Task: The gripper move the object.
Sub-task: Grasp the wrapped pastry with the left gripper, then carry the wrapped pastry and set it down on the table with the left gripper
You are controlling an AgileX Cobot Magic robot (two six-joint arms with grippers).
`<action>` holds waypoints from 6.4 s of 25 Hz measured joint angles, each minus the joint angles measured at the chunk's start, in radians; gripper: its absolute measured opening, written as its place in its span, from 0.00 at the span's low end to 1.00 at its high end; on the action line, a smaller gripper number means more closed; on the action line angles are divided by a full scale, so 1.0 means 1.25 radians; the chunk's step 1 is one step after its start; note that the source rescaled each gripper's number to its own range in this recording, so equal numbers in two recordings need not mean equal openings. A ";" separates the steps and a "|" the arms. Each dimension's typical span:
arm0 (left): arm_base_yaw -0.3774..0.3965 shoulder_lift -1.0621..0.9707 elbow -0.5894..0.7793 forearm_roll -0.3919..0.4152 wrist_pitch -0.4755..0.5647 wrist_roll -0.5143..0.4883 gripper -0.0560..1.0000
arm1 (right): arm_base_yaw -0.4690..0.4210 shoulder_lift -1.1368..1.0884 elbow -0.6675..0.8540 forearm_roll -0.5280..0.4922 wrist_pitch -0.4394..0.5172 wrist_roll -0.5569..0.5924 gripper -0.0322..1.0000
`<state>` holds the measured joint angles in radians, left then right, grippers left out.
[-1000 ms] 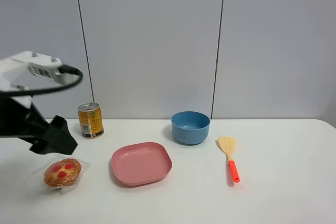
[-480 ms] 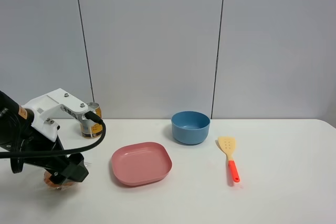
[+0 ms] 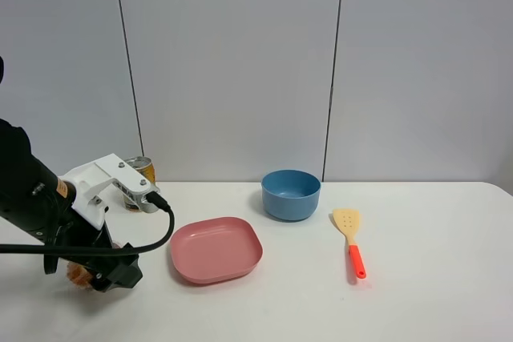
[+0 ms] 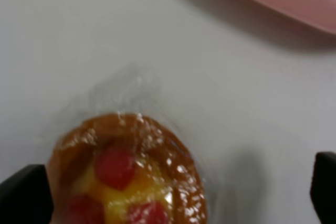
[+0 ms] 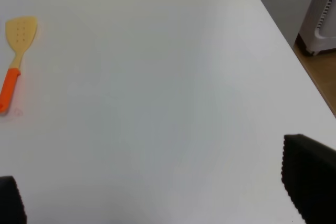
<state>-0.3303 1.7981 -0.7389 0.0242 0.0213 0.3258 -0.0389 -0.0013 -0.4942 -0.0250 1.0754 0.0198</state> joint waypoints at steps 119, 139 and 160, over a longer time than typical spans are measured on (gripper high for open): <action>-0.354 0.344 -0.645 -0.143 0.320 0.199 0.07 | 0.000 0.000 0.000 0.000 0.000 0.000 1.00; -0.354 0.387 -0.645 -0.133 0.246 0.199 0.07 | 0.000 0.000 0.000 0.000 0.000 0.000 1.00; -0.353 0.397 -0.645 -0.130 0.247 0.072 0.93 | 0.000 0.000 0.000 0.000 0.000 0.000 1.00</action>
<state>-0.7715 2.2944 -1.5451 -0.1384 0.3297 0.4154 -0.0389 -0.0013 -0.4942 -0.0250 1.0754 0.0198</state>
